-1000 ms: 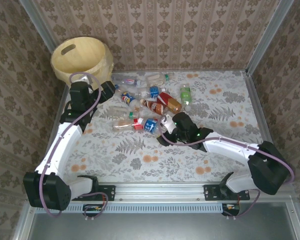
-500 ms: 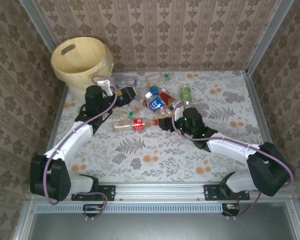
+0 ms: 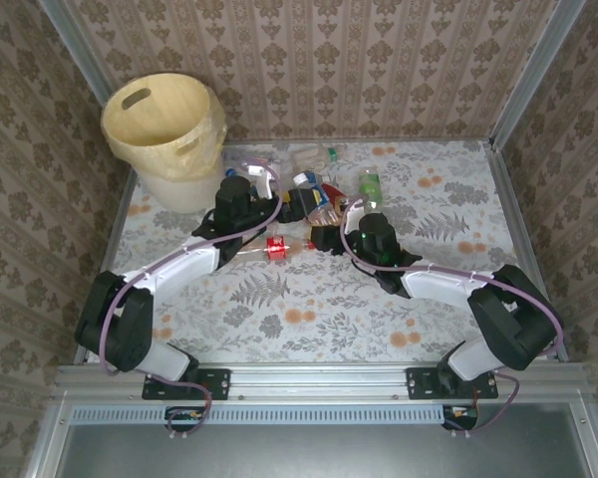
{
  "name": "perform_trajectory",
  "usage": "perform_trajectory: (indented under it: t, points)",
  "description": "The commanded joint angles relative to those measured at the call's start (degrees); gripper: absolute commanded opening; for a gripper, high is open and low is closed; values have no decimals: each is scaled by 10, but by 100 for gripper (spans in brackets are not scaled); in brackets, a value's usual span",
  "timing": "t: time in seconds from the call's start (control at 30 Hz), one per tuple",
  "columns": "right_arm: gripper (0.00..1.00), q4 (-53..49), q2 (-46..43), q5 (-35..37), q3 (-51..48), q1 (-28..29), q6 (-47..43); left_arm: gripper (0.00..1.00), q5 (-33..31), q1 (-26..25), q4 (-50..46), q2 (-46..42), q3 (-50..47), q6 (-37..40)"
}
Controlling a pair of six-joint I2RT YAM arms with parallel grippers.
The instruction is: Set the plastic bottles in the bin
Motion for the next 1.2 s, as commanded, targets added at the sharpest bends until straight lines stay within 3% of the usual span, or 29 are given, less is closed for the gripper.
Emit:
perform_trajectory:
  t: [0.0, 0.13, 0.37, 0.47, 0.63, 0.8, 1.0, 1.17]
  points:
    - [50, 53, 3, -8, 23, 1, 26, 100, -61, -10, 10, 4, 16, 3]
    - [50, 74, 6, -4, 20, 1, 40, 100, -90, -11, 14, 15, 12, -24]
    - [52, 113, 27, -48, 25, 3, 54, 99, 35, -11, 112, 67, 36, -61]
    - [54, 134, 33, -62, 26, 5, 63, 90, 50, -10, 153, 89, 36, -95]
    - [56, 142, 40, -71, 25, 6, 68, 66, 66, -5, 216, 114, 31, -136]
    - [73, 112, 31, -79, 27, 4, 54, 59, 46, -4, 177, 100, 31, -117]
    - [91, 30, -11, -73, 20, 4, -20, 58, 23, 2, 130, 83, 33, -91]
    - [99, -43, -71, -49, 13, 4, -78, 57, 8, 15, 96, 73, 37, -73]
